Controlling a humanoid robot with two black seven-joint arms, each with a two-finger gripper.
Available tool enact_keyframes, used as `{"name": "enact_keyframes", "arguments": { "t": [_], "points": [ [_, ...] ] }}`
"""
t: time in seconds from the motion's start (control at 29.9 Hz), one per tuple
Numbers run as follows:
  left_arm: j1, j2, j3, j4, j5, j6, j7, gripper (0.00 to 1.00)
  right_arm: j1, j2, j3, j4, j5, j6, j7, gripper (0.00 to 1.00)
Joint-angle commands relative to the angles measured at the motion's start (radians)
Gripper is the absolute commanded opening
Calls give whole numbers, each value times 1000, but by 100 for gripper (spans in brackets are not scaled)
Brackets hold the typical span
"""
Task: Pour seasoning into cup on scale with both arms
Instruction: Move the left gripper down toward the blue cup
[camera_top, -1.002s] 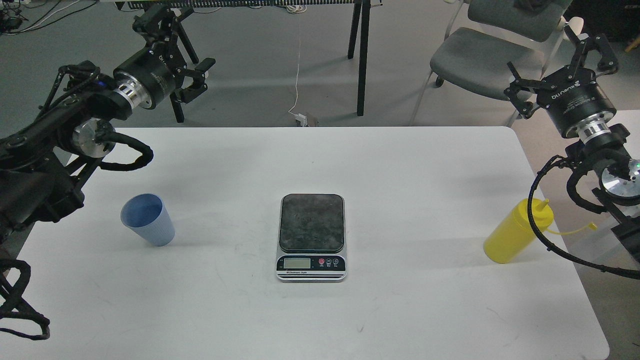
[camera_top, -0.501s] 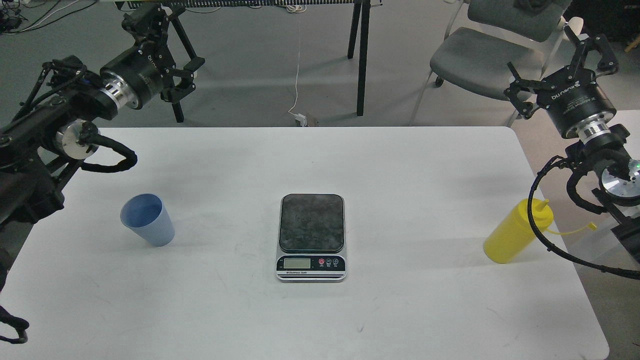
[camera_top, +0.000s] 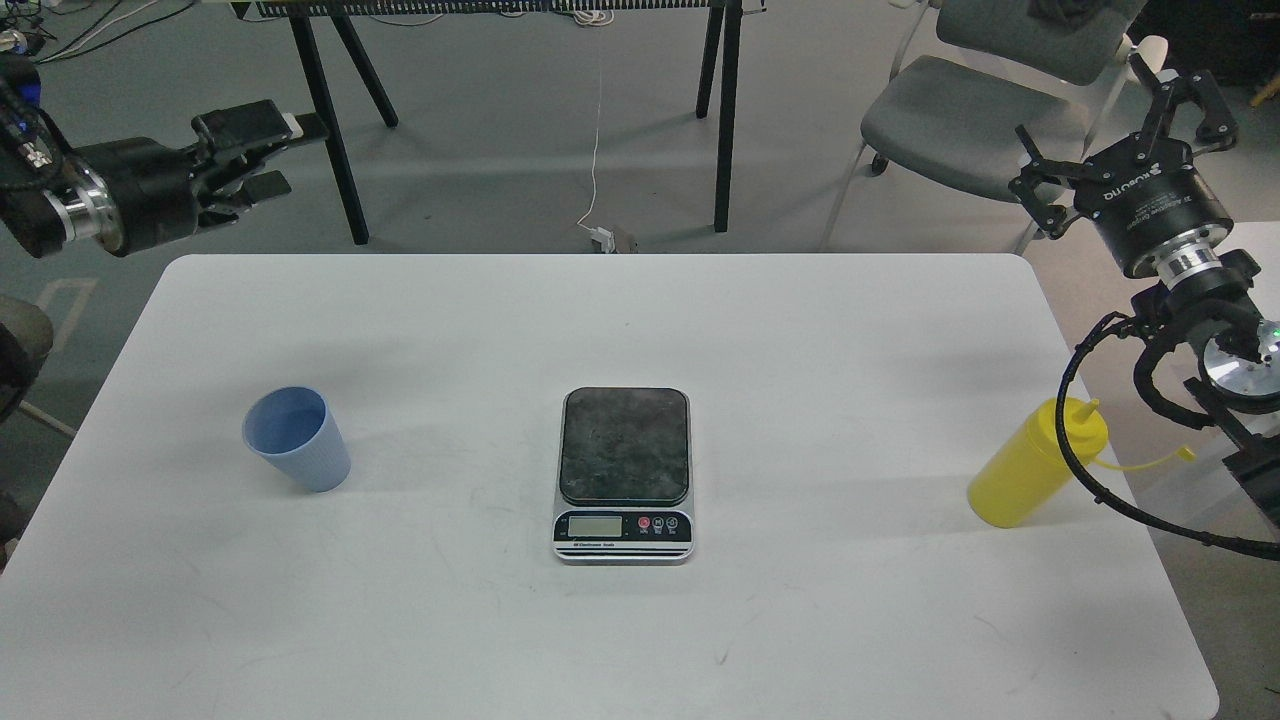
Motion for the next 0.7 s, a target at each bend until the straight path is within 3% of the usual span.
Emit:
{"name": "enact_keyframes", "arguments": {
  "t": [0.0, 0.67],
  "points": [
    [9, -5, 4, -14, 109, 0, -42, 100, 0, 1, -1, 2, 0, 0, 0, 100],
    [78, -18, 90, 26, 427, 0, -78, 100, -15, -32, -1, 37, 0, 0, 3, 100]
  ]
}}
